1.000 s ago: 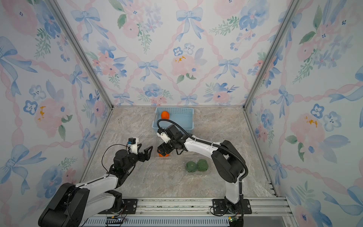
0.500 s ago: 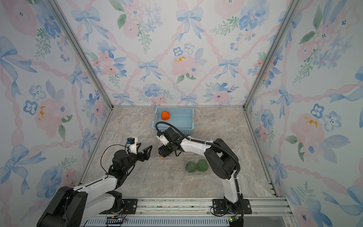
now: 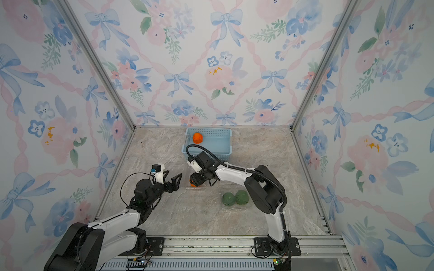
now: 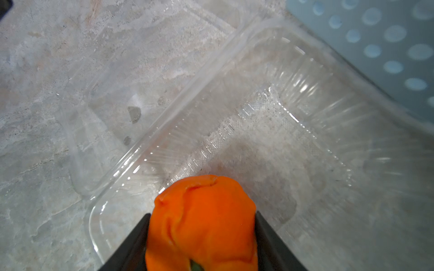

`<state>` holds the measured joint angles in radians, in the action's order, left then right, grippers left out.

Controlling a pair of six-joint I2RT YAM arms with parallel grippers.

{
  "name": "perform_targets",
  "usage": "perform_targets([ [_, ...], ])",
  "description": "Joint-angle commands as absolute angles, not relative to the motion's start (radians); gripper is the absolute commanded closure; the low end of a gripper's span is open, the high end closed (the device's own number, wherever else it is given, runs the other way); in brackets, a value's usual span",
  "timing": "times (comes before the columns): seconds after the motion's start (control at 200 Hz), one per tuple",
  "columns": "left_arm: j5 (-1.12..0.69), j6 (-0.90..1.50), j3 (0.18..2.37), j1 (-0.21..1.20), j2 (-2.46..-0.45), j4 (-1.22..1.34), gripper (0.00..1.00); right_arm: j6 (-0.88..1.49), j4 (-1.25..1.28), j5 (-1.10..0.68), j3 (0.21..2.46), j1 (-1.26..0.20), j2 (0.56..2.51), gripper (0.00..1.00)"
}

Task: Take oranges out of containers
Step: Pick up the orange from the packing box, then place the orange in the basket.

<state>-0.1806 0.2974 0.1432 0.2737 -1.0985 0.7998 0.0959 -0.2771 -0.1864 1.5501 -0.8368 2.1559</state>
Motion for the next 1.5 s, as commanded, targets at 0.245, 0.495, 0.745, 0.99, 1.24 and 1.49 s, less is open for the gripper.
perform_targets([
  [0.245,-0.193,0.307,0.13,0.267,-1.089,0.818,0.09,0.118,-0.116,-0.24,1.608,-0.748,1.999,0.44],
  [0.495,-0.186,0.305,0.123,0.268,-1.07,0.817,0.09,0.165,-0.186,-0.095,1.879,-0.599,2.172,0.44],
  [0.745,-0.181,0.304,0.12,0.27,-1.055,0.818,0.09,0.15,-0.508,-0.011,2.428,-0.515,2.561,0.44],
  [0.99,-0.187,0.295,0.128,0.272,-1.038,0.818,0.09,0.185,-0.483,-0.02,2.526,-0.49,2.669,0.42],
  [1.24,-0.142,0.234,0.225,0.315,-1.001,0.733,0.09,0.158,-0.356,-0.033,2.29,-0.482,2.508,0.07],
  [1.49,-0.064,0.106,0.504,0.494,-1.11,0.592,0.08,0.159,-0.063,-0.034,1.495,-0.474,1.863,0.37],
])
